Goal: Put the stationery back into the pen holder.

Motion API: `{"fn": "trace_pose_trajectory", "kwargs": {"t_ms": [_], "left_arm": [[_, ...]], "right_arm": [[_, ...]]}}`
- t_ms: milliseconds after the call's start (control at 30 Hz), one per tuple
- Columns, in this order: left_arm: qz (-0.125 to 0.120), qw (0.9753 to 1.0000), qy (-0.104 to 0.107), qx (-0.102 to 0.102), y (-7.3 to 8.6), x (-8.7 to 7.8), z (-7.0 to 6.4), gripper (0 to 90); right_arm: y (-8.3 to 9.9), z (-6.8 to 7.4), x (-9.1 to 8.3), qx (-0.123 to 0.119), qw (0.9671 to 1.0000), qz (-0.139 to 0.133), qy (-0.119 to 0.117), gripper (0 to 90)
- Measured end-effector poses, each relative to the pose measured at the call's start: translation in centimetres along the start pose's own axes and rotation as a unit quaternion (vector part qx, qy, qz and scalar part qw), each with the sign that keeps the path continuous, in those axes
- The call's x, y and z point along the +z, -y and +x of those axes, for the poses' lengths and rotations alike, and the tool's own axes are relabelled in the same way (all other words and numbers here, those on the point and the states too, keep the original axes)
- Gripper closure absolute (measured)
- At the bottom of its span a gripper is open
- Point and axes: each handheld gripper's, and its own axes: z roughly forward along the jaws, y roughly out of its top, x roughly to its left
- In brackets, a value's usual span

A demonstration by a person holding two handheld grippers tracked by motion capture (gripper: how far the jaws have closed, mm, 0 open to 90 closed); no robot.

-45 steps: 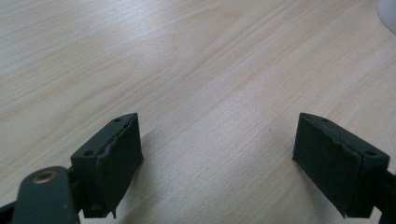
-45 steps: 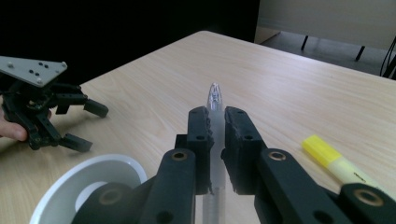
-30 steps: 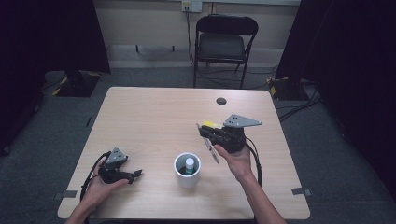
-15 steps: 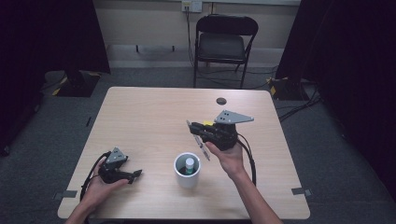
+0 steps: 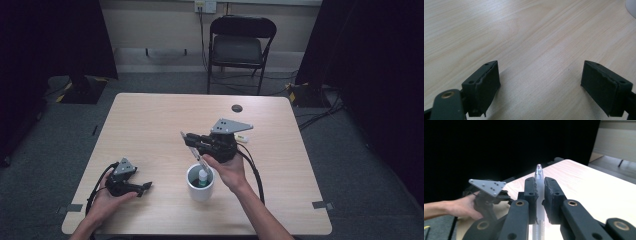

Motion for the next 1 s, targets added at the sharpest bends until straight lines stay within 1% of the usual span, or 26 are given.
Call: {"fn": "trace_pose_trajectory", "kwargs": {"t_ms": [67,200,267,333,367,533,600,700,867,933,1000], "left_arm": [[0.000,1.0000,0.000,0.000,0.0,0.0,0.0,14.8],[0.000,1.0000,0.000,0.000,0.0,0.0,0.0,14.8],[0.000,1.0000,0.000,0.000,0.0,0.0,0.0,14.8],[0.000,1.0000,0.000,0.000,0.0,0.0,0.0,14.8],[0.000,1.0000,0.000,0.000,0.0,0.0,0.0,14.8],[0.000,1.0000,-0.002,-0.002,0.0,0.0,-0.1,14.8],[-0.001,1.0000,-0.002,-0.003,0.0,0.0,-0.1,14.9],[-0.001,1.0000,-0.002,-0.003,0.0,0.0,-0.1,14.8],[0.000,1.0000,-0.004,0.000,0.0,0.0,-0.1,14.8],[0.000,1.0000,-0.004,-0.001,0.0,0.0,-0.1,14.8],[0.000,1.0000,-0.004,-0.001,0.0,0.0,-0.1,14.9]], "right_arm": [[0.0,0.2,0.6,-0.001,1.0000,0.001,-0.003,80.6],[-0.1,0.2,1.7,0.004,1.0000,0.000,-0.009,80.6],[-0.1,0.2,2.1,0.003,1.0000,-0.002,-0.008,80.6],[0.0,-0.1,2.5,0.013,0.9998,-0.008,-0.009,80.6],[0.1,-0.3,2.7,0.013,0.9999,-0.008,-0.007,80.6],[1.1,-1.0,3.9,0.022,0.9997,0.006,-0.003,80.6],[1.6,-1.1,4.0,0.023,0.9997,0.009,0.000,80.5],[1.9,-1.2,4.0,0.024,0.9996,0.010,0.000,80.5],[2.7,-1.2,4.0,0.024,0.9994,0.025,0.001,80.5],[2.8,-1.2,3.9,0.025,0.9994,0.026,-0.001,80.5],[2.7,-1.0,3.7,0.018,0.9994,0.028,-0.001,80.5]]}}
